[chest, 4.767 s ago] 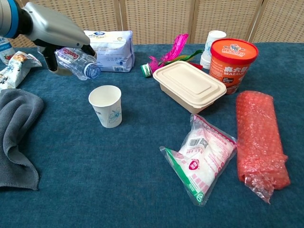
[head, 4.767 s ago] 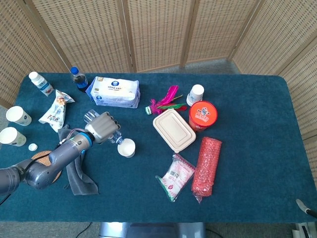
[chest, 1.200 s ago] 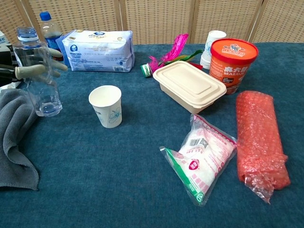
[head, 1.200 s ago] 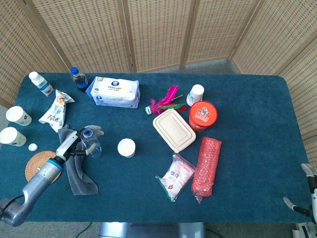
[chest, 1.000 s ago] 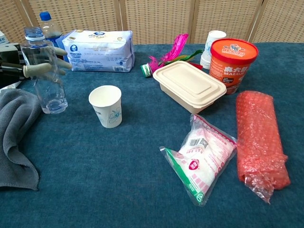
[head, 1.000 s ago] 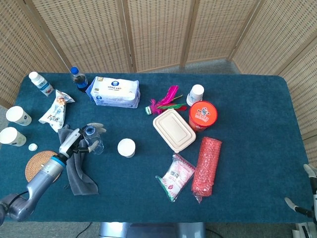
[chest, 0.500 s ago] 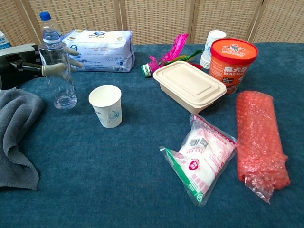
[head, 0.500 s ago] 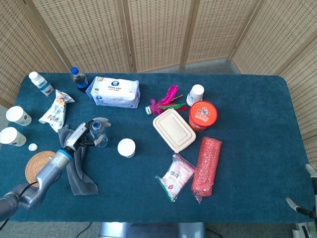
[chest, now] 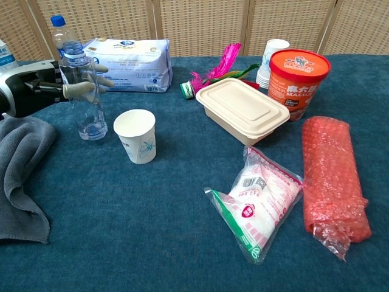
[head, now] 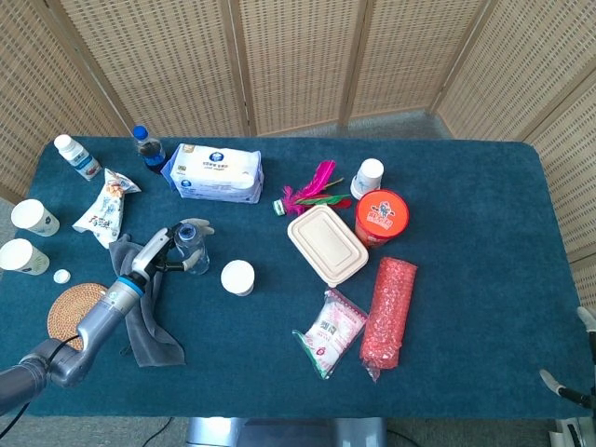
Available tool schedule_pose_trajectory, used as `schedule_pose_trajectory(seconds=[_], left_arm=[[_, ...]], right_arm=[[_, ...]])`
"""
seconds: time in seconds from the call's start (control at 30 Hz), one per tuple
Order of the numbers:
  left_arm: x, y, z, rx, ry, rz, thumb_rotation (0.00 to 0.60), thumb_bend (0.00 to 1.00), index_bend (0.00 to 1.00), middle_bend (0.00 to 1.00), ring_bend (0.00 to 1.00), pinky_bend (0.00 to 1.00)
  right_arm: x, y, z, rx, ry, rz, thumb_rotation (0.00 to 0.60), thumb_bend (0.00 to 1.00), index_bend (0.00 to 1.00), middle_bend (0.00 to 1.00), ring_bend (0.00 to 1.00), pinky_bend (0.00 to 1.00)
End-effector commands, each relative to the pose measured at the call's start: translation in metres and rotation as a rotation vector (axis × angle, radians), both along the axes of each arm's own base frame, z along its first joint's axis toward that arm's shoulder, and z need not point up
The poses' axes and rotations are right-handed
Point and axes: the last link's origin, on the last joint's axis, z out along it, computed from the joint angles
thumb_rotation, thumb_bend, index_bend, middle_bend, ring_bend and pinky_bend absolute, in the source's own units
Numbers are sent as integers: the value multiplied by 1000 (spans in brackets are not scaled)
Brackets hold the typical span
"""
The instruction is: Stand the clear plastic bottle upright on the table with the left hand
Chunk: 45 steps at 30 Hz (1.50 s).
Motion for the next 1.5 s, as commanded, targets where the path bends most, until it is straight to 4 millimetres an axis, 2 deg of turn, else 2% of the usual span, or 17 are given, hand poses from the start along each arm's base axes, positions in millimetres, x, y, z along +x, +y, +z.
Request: schedule_pose_trajectory(seconds=[0.03,0.47,0.87,1.27,1.5], left_arm=[[0,0,-1,2,-6,-3,600,495,208,285,231,245],[-4,-1,-12,-16,-23,8,600,496,206,261,202,207],[-9,-3,-13,-14,-19,7,600,496,186,231,178,171],[-13,-5,-12,-3,-11,5,531,475,153,150,127,111],[-14,-5,-12,-3,-3,9,526,471,146,123,104,98]], right_arm=[[0,-1,-1,2,-1,2,600,0,0,0,0,0],[1,0,0,0,4,-2,600,0,0,0,0,0],[0,0,0,-1,3,0,600,0,0,0,0,0],[2,-1,0,2,0,8,600,0,0,0,0,0],[2,-1,1,2,1,9,600,0,0,0,0,0]])
